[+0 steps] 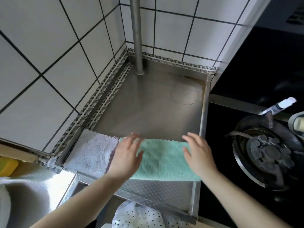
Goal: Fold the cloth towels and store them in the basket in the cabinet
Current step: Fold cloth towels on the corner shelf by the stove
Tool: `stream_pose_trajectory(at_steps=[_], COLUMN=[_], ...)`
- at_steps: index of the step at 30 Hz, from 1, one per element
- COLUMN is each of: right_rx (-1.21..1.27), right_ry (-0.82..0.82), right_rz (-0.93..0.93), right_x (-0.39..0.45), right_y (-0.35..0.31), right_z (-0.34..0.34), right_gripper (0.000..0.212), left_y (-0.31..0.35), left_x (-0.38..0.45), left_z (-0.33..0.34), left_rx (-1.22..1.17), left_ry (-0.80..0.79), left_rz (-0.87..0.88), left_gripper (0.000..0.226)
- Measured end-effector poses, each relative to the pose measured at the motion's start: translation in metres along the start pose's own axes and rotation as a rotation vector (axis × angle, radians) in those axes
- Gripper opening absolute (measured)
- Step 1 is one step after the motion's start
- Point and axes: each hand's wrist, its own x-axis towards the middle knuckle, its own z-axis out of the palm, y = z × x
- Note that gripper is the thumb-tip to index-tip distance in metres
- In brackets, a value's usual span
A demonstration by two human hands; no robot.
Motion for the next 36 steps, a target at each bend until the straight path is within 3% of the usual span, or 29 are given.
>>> stream_pose_trajectory(at_steps=[2, 6, 12, 20, 23, 26, 28, 32, 36], right_rx=[-0.032, -0.116, -0.326, -0.356, -0.286, -0.176, -0.128, -0.177, -0.252], right_ry=[-0.016, -0.306, -0.374, -0.49, -0.519, -0.322, -0.318, -0.485, -0.554], right_rz=[-0.105, -0.088, -0.047, 0.004, -0.015, -0.14, -0.207, -0.32, -0.359], right_x=[-0.015, -0.039, -0.054, -0.057, -0.047, -0.024, -0.006, 0.02, 0.03], right_y=[-0.031, -0.072, -0.027, -0.008, -0.011, -0.02, -0.03, -0.048, -0.049], right_z=[0.023, 0.064, 0.07, 0.047, 0.036, 0.029, 0.029, 0.03, 0.027], right_gripper=[0.037, 0.05, 0.065, 0.079, 0.073, 0.04, 0.027, 0.036, 0.05], left_y=[0.017, 0.022, -0.002, -0.013, -0.011, 0.006, 0.025, 0.049, 0.055], left_x=[-0.014, -0.03, -0.038, -0.038, -0.04, -0.052, -0.058, -0.051, -0.044], left_z=[0.02, 0.047, 0.046, 0.035, 0.036, 0.03, 0.028, 0.038, 0.038], left_rx=[0.043, 0.135, 0.303, 0.364, 0.257, 0.097, 0.063, 0.096, 0.186], left_ry=[-0.087, -0.237, -0.315, -0.317, -0.245, -0.151, -0.168, -0.216, -0.285], left_rz=[0.109, 0.153, 0.033, -0.003, 0.084, 0.399, 0.493, 0.416, 0.302], left_gripper=[0.045, 0.054, 0.072, 0.08, 0.074, 0.045, 0.029, 0.006, 0.023])
